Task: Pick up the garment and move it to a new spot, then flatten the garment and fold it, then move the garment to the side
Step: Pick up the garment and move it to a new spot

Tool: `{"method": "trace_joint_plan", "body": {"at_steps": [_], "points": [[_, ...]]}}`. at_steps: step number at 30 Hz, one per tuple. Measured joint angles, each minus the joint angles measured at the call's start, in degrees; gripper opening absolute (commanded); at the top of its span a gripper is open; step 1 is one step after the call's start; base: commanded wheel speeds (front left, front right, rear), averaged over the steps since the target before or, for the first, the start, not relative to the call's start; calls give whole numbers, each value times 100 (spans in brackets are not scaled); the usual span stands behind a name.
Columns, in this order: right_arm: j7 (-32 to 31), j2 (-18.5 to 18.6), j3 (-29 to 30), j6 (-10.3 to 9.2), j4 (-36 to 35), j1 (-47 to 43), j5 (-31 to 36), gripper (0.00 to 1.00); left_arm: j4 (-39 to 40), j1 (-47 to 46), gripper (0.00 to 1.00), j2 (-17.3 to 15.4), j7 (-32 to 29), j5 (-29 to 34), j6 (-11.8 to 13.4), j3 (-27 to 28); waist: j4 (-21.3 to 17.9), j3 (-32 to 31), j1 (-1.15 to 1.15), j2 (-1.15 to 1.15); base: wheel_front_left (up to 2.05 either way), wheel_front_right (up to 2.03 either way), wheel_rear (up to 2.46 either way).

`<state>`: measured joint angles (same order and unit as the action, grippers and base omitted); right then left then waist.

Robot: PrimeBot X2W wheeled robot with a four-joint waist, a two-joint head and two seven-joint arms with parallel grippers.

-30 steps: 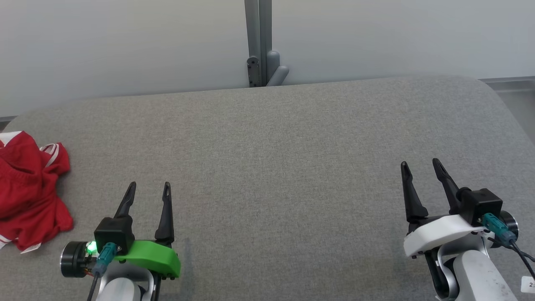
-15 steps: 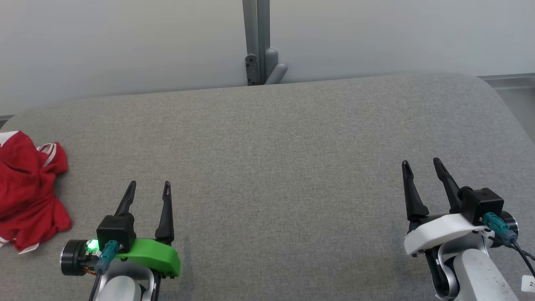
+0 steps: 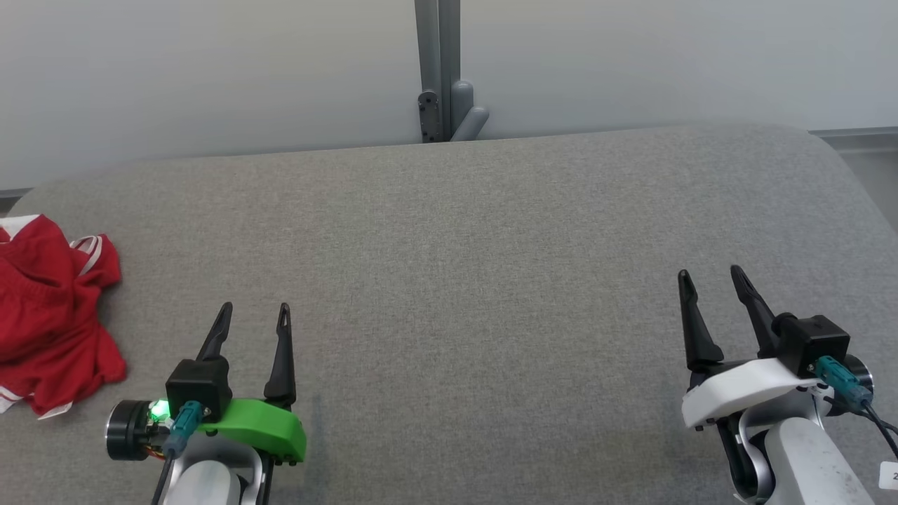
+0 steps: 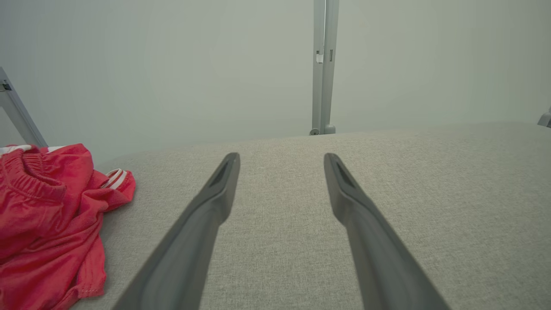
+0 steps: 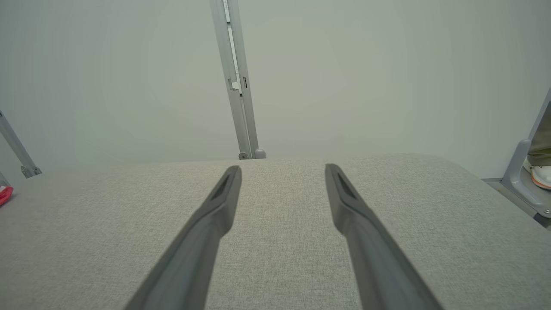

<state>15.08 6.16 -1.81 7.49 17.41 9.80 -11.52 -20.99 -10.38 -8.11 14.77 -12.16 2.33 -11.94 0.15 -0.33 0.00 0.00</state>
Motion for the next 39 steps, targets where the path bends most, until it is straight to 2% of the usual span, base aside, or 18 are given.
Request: {"method": "trace_joint_plan", "body": {"at_steps": [9,26,34,39], "points": [[1,-3,-45,0,-90,2,3,100,1,-82,100,2,3,-133,99,116,363,-7,0,0,0,0,0],[9,-110,-292,0,-168,104,-48,100,222,47,100,-93,18,-215,243,445,1604,-25,0,0,0,0,0],[9,-142,-290,0,-165,105,-48,100,267,105,100,-115,18,-215,246,472,1961,-42,0,0,0,0,0],[9,-153,-300,0,-164,105,-49,100,287,106,100,-114,18,-214,247,477,2025,-34,0,0,0,0,0]]}}
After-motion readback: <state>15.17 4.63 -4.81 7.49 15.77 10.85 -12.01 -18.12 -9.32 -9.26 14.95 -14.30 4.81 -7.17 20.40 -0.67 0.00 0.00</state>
